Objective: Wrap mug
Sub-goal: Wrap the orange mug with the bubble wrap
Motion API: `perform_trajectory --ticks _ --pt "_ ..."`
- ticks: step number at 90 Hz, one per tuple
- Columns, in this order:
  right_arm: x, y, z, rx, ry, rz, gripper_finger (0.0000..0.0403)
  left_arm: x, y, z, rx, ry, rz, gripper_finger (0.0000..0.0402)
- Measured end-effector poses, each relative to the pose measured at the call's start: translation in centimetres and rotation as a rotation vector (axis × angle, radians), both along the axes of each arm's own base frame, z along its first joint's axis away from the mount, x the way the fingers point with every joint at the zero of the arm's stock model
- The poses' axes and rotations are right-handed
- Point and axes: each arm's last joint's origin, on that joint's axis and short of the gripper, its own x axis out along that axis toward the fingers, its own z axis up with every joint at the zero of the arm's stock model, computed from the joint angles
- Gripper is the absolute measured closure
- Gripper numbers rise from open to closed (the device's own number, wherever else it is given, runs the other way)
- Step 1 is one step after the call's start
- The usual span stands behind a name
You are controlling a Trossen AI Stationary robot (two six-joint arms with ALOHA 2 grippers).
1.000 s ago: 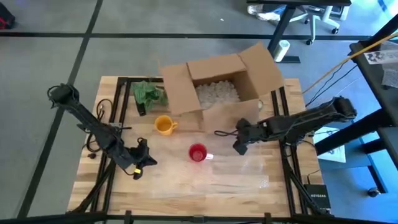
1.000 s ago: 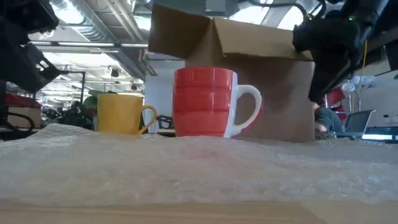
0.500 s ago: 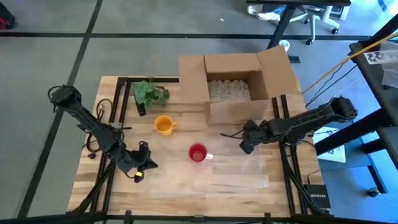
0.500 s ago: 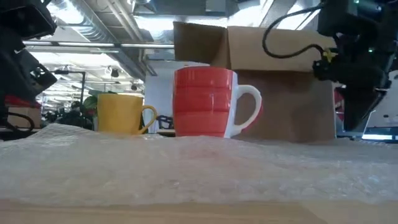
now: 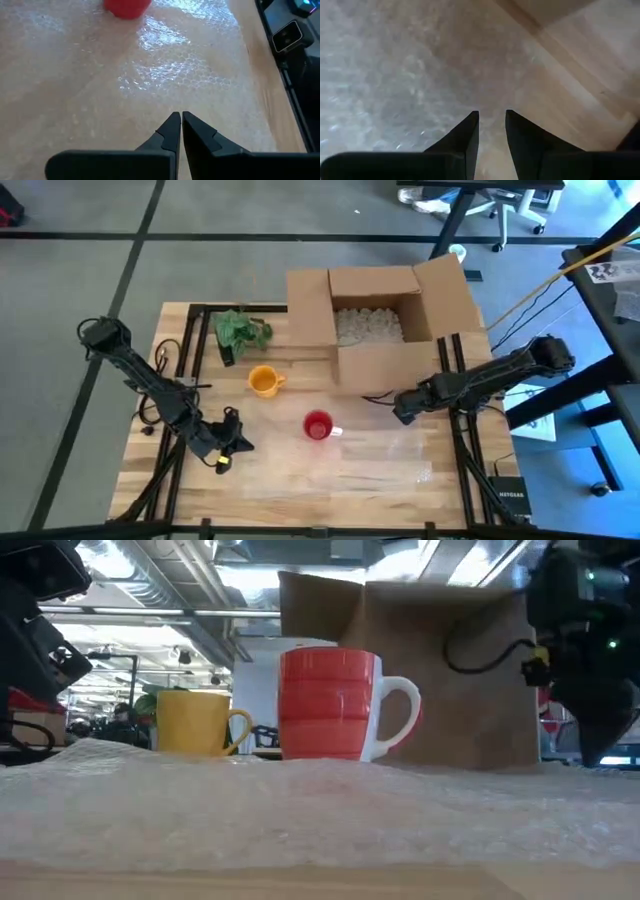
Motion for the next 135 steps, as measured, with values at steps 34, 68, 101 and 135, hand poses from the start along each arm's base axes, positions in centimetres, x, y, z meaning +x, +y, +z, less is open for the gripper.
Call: perform_trajectory --ticks 34,68,101,135 --pt "-2.6 -0.5 0.6 0.04 -0.133 -0.037 0.0314 0.0 0.0 0.0 0.001 0.001 0.0 0.0402" --pt "-4.1 -0.9 1.9 0.062 -0.302 -0.093 0.0233 0.0 0.0 0.0 0.001 0.001 0.001 0.0402" --pt "-4.7 -0.8 -2.7 0.162 -0.356 -0.161 0.0224 0.0 0.0 0.0 0.006 0.0 -0.003 0.0402" --pt "-4.4 -1.1 -2.6 0.068 -0.402 -0.154 0.0355 0.0 0.0 0.0 0.007 0.0 -0.002 0.0402"
